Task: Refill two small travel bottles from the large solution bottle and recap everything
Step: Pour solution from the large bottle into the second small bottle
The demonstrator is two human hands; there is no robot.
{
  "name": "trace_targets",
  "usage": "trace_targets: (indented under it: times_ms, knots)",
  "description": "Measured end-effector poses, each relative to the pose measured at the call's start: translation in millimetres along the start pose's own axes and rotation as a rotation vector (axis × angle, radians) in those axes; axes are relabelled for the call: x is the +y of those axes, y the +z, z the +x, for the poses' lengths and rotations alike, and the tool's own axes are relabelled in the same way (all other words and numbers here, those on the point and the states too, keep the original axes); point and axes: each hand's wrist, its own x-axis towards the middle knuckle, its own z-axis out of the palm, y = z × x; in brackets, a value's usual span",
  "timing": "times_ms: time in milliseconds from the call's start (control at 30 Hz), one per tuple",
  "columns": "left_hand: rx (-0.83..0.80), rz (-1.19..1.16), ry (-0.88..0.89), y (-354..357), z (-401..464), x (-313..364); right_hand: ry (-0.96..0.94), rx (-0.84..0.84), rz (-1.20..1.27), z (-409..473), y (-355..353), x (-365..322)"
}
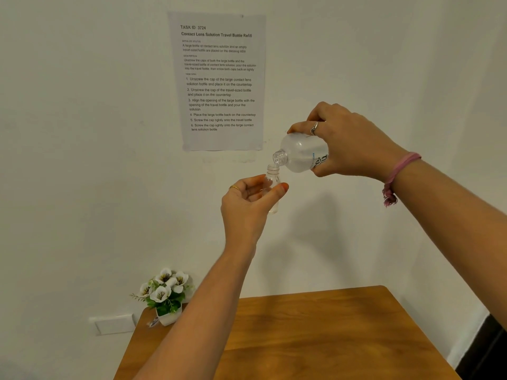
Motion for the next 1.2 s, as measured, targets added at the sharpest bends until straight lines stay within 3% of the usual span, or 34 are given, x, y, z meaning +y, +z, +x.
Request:
trace_targets:
  times_ms: [1200]
  knots:
    - [-0.006, -0.009, -0.002, 1.2, -3.9, -0.6, 0.0, -0.009, -0.008, -2.7, -1.1, -1.9]
